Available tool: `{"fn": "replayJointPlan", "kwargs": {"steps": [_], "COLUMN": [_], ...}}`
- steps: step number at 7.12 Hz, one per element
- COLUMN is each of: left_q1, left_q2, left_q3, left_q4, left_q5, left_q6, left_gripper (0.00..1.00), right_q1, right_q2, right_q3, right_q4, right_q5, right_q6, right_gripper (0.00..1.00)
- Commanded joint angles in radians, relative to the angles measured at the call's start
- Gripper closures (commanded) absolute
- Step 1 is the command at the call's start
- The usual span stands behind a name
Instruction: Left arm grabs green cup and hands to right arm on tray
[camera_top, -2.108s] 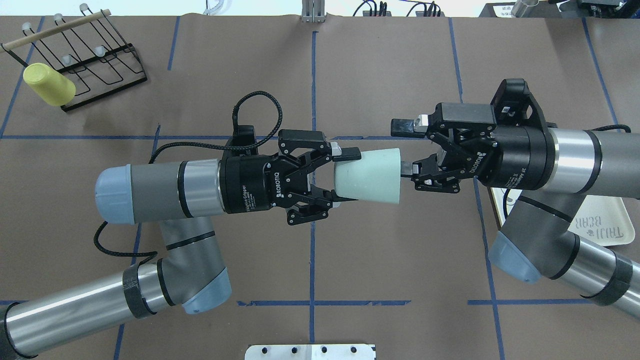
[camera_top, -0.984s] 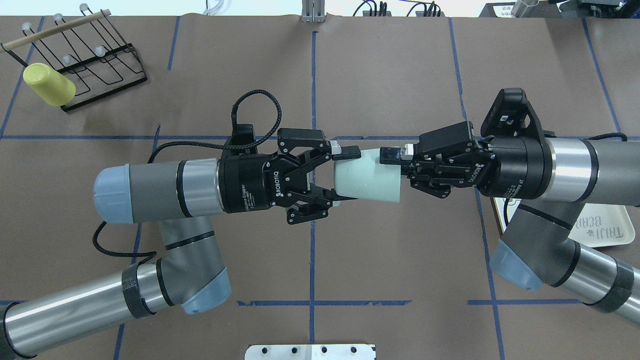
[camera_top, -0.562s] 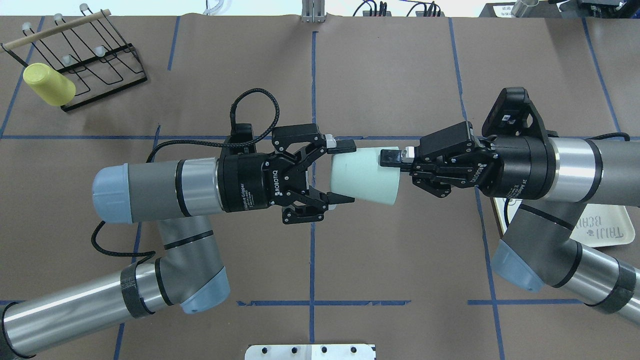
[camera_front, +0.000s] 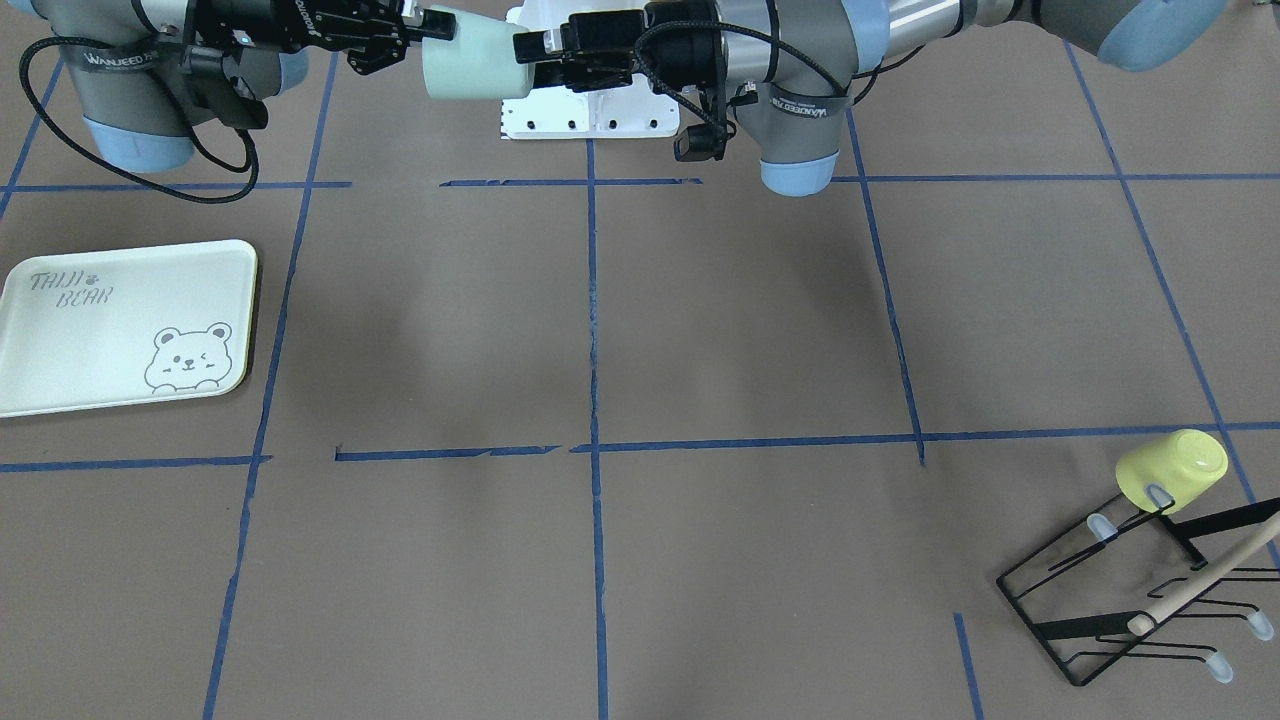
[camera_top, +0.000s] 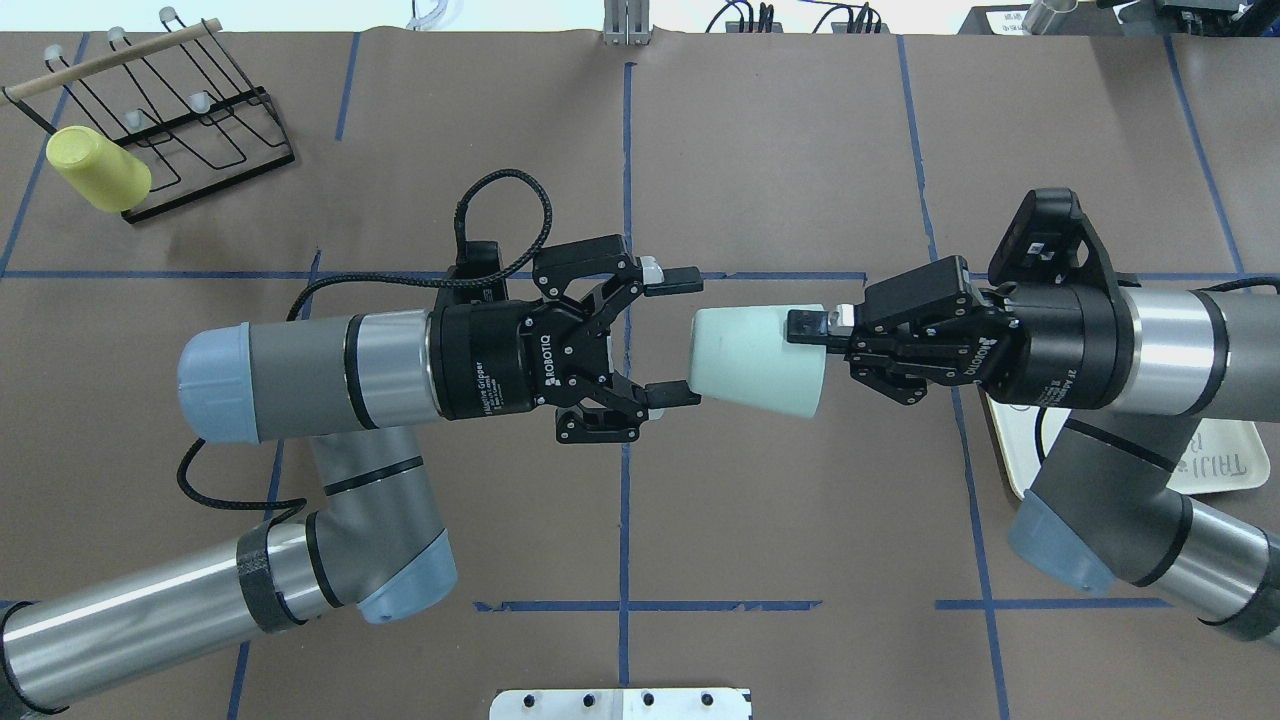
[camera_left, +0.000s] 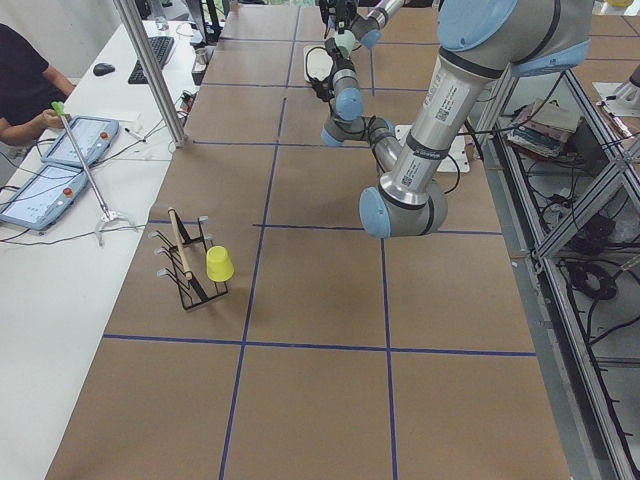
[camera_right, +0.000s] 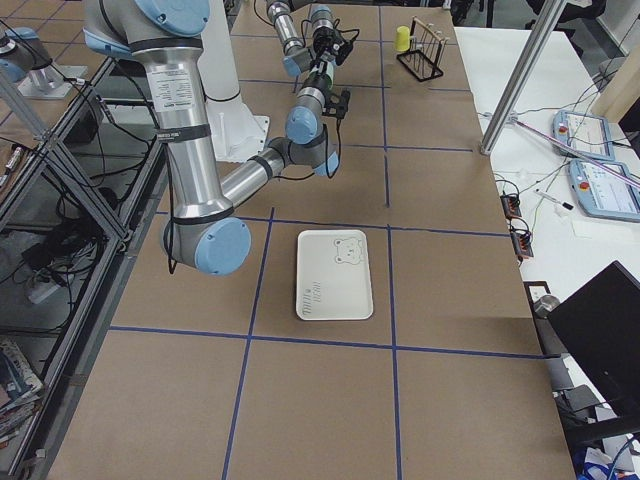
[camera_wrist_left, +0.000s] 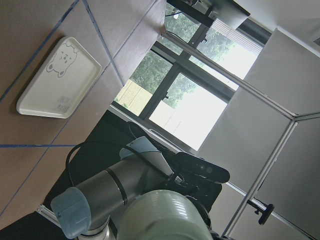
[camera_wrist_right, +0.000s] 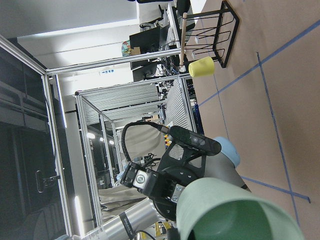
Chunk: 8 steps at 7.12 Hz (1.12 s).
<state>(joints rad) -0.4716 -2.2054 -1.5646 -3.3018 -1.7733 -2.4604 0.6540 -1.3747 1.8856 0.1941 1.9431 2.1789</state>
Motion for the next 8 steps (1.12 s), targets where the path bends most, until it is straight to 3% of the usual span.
{"fn": "replayJointPlan", "kwargs": {"steps": [1, 3, 5, 6, 7, 8], "left_q1": [-0.012, -0.018, -0.062, -0.07, -0.073, -0.074], "left_q2": [0.003, 0.004, 0.003, 0.006, 0.004, 0.006], "left_q3": [0.003, 0.003, -0.011, -0.035, -0.085, -0.153], "left_q4": [0.016, 0.021, 0.173, 0.271, 0.461, 0.678], "left_q5": [0.0, 0.002, -0.003, -0.006, -0.006, -0.009], "left_q6": [0.006, 0.005, 0.021, 0.094, 0.185, 0.337], "left_gripper": [0.0, 0.0, 0.0, 0.0, 0.0, 0.0], "right_q1": [0.003, 0.08, 0.182, 0.218, 0.26, 0.312], "right_q2": [-0.175, -0.306, -0.378, -0.373, -0.373, -0.374], "right_q3": [0.091, 0.086, -0.007, -0.098, -0.121, -0.114], "right_q4": [-0.002, -0.004, -0.031, -0.065, -0.152, -0.314], "right_q5": [-0.106, -0.131, -0.133, -0.13, -0.124, -0.062], "right_q6": [-0.007, -0.063, -0.193, -0.285, -0.373, -0.512], "right_gripper": [1.0, 1.0, 1.0, 1.0, 1.0, 1.0]}}
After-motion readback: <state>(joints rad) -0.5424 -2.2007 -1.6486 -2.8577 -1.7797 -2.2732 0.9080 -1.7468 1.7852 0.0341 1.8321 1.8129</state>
